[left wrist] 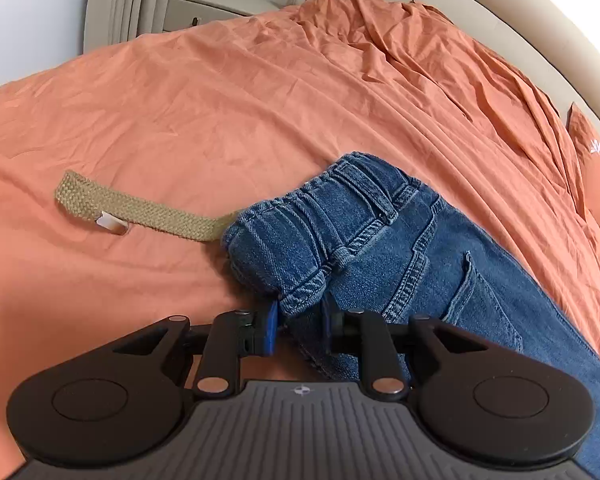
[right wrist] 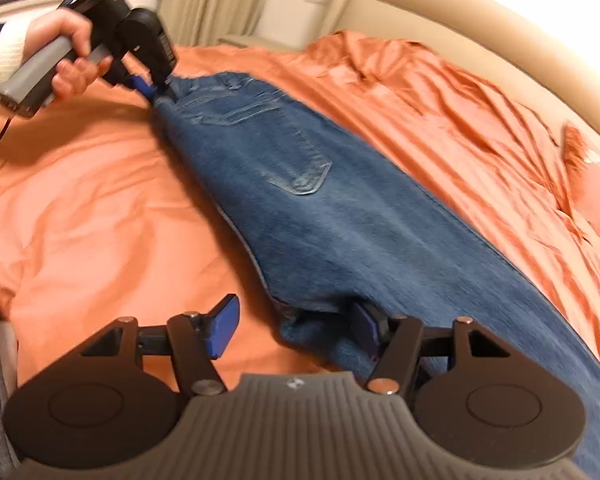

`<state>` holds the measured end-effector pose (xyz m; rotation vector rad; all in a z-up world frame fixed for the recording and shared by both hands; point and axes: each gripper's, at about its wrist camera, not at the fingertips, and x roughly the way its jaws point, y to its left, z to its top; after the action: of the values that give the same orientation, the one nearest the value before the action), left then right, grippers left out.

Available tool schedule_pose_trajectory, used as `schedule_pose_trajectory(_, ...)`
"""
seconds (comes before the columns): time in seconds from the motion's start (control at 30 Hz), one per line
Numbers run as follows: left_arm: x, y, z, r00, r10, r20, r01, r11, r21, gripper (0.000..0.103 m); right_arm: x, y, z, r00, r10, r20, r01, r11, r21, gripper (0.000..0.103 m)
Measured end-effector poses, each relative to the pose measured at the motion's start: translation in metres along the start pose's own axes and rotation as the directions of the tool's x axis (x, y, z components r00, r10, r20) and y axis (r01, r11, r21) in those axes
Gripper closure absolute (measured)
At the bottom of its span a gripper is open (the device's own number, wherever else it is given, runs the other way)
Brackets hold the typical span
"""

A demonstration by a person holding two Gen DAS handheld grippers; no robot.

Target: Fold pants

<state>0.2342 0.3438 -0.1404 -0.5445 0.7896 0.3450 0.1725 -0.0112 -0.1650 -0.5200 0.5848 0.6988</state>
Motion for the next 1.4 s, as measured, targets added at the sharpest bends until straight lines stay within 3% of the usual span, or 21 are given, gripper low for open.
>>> schedule_pose_trajectory(0.2, 0.0, -0.004, 0.001, 1.0, 0.017, -0.005, -0.017, 1.0, 0.01, 0.079, 0.029, 0.003, -0.006, 0.998, -0.009, -0.063, 0.004, 0.998, -0.065, 0.048)
schedule_pose_trajectory(0.27, 0.0, -0.005, 0.002, 1.0, 0.022, -0.008, -0.022, 1.0, 0.016, 0.079, 0.037, -0.001, -0.004, 0.997, -0.032, -0.073, 0.03, 0.999, -0.027, 0.048)
schedule_pose_trajectory(0.3, 0.0, -0.006, 0.002, 1.0, 0.026, -0.01, -0.026, 0.999, 0.02, 0.079, 0.04, -0.004, -0.003, 0.997, -0.027, -0.072, 0.028, 1.0, 0.011, 0.063)
schedule_pose_trajectory(0.33, 0.0, -0.007, 0.002, 0.999, 0.03, -0.012, -0.029, 0.999, 0.024, 0.079, 0.039, -0.006, 0.0, 0.998, -0.016, -0.063, 0.018, 0.999, 0.039, 0.09)
schedule_pose_trajectory(0.37, 0.0, -0.008, 0.003, 0.999, 0.035, -0.013, -0.034, 0.999, 0.03, 0.079, 0.036, -0.004, 0.003, 0.999, 0.007, -0.047, -0.005, 0.999, 0.044, 0.093)
schedule_pose_trajectory(0.5, -0.001, -0.017, 0.007, 0.997, 0.073, -0.023, -0.071, 0.994, 0.081, 0.079, 0.008, 0.008, 0.008, 0.999, 0.033, 0.025, -0.033, 0.999, -0.018, 0.097)
schedule_pose_trajectory(0.7, 0.011, -0.04, 0.001, 0.981, 0.195, -0.015, -0.187, 0.955, 0.232, 0.078, 0.027, 0.007, -0.009, 0.994, 0.099, -0.057, -0.095, 0.993, 0.07, 0.098)
schedule_pose_trajectory(0.8, 0.007, -0.051, -0.001, 0.97, 0.245, 0.011, -0.237, 0.923, 0.303, 0.067, 0.023, 0.001, -0.003, 0.991, 0.112, -0.072, -0.101, 0.985, 0.137, 0.091)
schedule_pose_trajectory(0.9, -0.008, -0.056, 0.002, 0.957, 0.287, 0.043, -0.285, 0.904, 0.318, 0.044, 0.01, -0.009, -0.004, 0.981, 0.165, -0.099, -0.139, 0.964, 0.226, 0.088)
schedule_pose_trajectory(1.0, -0.036, -0.065, 0.003, 0.95, 0.294, 0.106, -0.313, 0.883, 0.35, 0.042, -0.009, -0.027, -0.007, 0.98, 0.184, -0.082, -0.145, 0.928, 0.343, 0.083)
schedule_pose_trajectory(1.1, -0.068, -0.083, 0.001, 0.976, 0.19, 0.104, -0.215, 0.898, 0.383, 0.042, -0.037, -0.054, -0.01, 0.983, 0.181, -0.035, -0.145, 0.873, 0.465, 0.073)
schedule_pose_trajectory(1.27, -0.102, -0.136, -0.014, 0.996, 0.046, 0.08, -0.077, 0.887, 0.456, 0.043, -0.091, -0.127, -0.03, 0.992, 0.12, 0.031, -0.109, 0.726, 0.679, 0.061)
schedule_pose_trajectory(1.4, -0.108, -0.191, -0.034, 0.998, -0.026, 0.057, -0.01, 0.835, 0.55, 0.046, -0.14, -0.194, -0.065, 0.999, 0.029, 0.044, -0.053, 0.594, 0.802, 0.057)
